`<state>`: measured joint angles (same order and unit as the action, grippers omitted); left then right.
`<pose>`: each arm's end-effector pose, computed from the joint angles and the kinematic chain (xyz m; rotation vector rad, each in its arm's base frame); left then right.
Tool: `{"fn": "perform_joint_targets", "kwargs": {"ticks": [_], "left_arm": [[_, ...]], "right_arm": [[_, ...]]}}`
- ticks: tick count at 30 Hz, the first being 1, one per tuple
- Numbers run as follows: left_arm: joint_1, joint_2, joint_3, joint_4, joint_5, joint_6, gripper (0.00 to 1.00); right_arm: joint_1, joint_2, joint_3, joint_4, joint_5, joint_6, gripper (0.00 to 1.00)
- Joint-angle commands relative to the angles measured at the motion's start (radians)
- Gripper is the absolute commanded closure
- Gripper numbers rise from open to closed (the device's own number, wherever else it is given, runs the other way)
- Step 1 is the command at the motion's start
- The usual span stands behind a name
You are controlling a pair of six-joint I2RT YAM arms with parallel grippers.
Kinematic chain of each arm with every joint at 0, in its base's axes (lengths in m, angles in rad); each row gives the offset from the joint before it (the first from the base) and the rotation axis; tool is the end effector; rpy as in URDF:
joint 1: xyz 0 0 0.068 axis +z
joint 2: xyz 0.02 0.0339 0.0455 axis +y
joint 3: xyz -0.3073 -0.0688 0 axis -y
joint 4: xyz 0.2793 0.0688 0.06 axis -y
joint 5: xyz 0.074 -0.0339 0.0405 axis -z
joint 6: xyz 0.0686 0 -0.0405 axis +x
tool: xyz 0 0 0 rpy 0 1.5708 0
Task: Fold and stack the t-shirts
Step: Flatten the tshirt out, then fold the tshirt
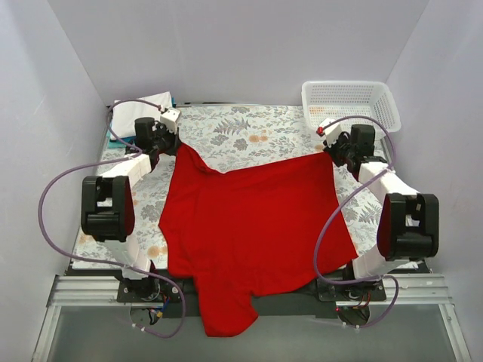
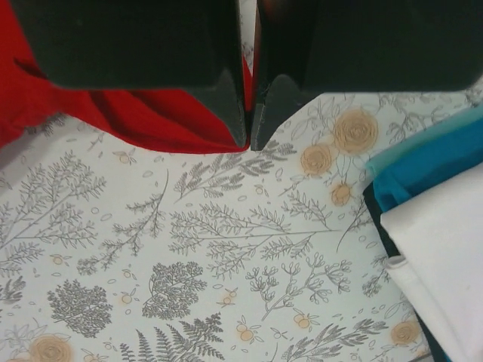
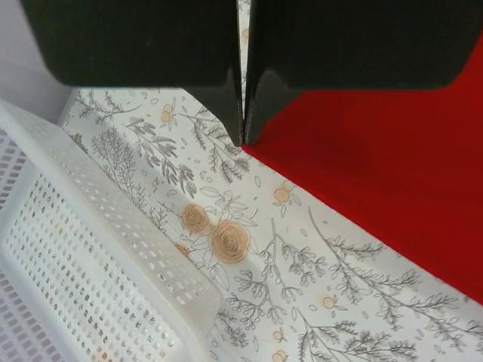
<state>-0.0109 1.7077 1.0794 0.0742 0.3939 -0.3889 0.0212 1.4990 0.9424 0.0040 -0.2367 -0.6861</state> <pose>0.4396 -0.0311 0.2300 -0.1679 2.1402 -0.6533 0.3861 0.0243 0.2495 -0.8601 1.9264 -0.1469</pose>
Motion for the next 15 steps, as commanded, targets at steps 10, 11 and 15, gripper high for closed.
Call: {"fn": "perform_joint_targets", "kwargs": {"ticks": [10,11,15], "left_arm": [[-0.017,0.225,0.244,0.042,-0.049,0.005,1.0],[-0.018,0.233,0.255,0.035,-0.05,0.005,1.0],[-0.018,0.225,0.261,0.003,-0.052,0.004,1.0]], "right_arm": [[0.002,0.222,0.211,0.094,0.06,-0.047,0.99],[0.002,0.228,0.222,0.082,0.057,-0.046,0.99],[0.002,0.251,0.249,0.064,0.051,-0.058,0.99]]}}
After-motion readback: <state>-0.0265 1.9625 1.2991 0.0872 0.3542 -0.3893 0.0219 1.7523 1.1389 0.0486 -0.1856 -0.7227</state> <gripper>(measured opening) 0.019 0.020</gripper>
